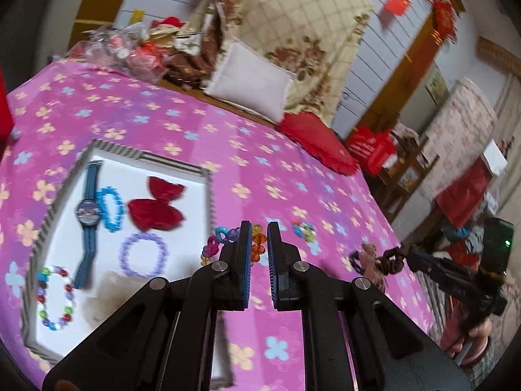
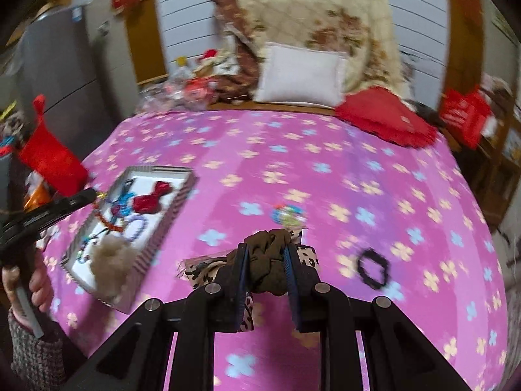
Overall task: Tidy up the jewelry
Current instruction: 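Grasp the brown scrunchie with leopard bow with the right gripper while the left grasps the orange bracelet, then carry both items into the white box and open both grippers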
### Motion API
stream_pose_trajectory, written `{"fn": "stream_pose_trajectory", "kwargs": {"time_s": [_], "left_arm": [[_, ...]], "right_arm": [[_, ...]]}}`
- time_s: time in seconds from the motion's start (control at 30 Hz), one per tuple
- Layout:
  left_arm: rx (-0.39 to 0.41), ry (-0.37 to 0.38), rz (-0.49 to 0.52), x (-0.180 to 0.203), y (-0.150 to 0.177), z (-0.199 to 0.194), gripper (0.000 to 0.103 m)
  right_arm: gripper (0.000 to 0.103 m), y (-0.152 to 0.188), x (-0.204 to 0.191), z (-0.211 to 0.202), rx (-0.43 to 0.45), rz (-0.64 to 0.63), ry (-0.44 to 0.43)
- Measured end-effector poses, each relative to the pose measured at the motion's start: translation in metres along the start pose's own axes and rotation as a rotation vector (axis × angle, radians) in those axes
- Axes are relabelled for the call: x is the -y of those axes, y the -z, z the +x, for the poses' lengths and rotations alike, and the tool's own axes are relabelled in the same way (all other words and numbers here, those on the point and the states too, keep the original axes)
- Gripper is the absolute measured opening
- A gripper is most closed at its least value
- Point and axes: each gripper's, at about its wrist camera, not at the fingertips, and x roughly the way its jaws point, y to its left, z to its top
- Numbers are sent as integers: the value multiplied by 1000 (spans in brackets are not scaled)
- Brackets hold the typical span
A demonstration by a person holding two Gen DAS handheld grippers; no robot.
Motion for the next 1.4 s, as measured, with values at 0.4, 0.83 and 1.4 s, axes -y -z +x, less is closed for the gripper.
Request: {"fn": "stream_pose_trajectory", "kwargs": {"time_s": [0.4,0.83,1.4], "left_arm": [[-6,-85,-118,-62,-16,15,8],[14,-248,-246,-126,-23,19,8],[-26,-312,-313,-147,-17,26,30]], "right_arm": [[20,-56,-113,75,-47,-153,-107],[20,-55,-169,136,-145,-215,-187],[33,-8,-171,170,-225,-282,-105]]}}
